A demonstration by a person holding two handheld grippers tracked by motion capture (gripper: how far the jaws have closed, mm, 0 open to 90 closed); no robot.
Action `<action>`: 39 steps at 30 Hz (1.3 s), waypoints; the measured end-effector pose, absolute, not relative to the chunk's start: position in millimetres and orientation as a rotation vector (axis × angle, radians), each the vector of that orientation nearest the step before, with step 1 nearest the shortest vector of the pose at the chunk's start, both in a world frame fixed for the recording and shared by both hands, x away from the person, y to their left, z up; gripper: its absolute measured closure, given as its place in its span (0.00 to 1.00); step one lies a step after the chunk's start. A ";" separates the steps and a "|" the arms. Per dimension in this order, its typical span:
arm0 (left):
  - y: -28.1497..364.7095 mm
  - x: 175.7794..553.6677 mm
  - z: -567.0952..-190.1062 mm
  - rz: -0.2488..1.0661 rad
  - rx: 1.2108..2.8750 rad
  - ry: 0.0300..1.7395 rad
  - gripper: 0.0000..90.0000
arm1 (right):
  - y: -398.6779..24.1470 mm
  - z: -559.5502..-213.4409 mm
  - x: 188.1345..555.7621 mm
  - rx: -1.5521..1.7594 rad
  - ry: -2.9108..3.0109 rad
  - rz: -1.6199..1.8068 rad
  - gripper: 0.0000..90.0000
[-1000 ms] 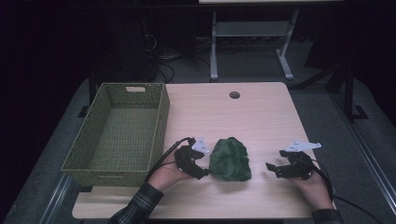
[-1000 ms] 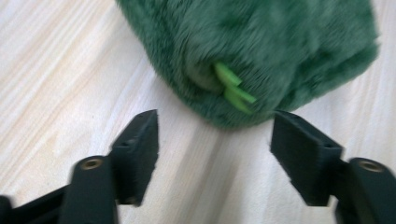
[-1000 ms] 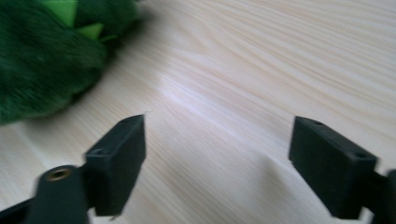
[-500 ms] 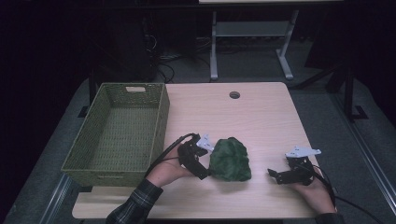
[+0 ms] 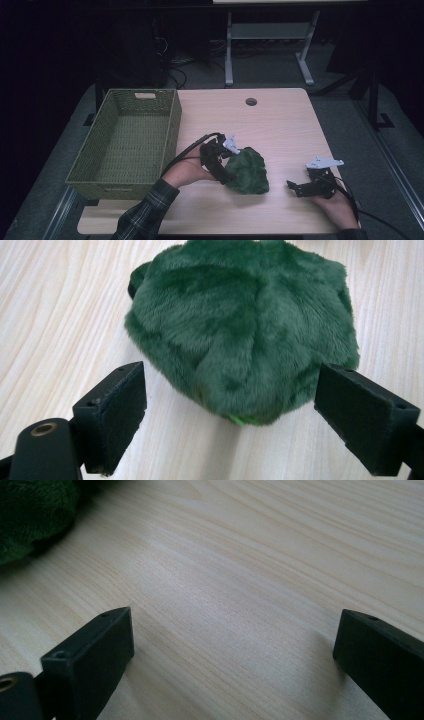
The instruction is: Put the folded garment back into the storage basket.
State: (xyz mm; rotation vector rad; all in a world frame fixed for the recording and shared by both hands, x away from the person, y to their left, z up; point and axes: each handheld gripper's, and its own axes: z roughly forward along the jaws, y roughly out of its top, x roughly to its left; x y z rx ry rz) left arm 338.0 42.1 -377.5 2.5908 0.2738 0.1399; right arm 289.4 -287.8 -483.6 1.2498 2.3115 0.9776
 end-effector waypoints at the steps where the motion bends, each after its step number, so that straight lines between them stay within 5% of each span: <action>1: 39.8 339.1 -378.2 0.132 2.600 0.257 0.14 | -287.8 -483.6 289.4 1.250 2.311 0.978 0.03; 26: 4.3 350.5 -434.3 0.114 2.737 0.134 0.14 | -286.9 -483.4 289.5 1.251 2.312 0.977 0.03; 39: 2.8 358.9 -451.5 -0.010 2.728 0.151 0.15 | -286.8 -483.5 289.4 1.251 2.312 0.977 0.03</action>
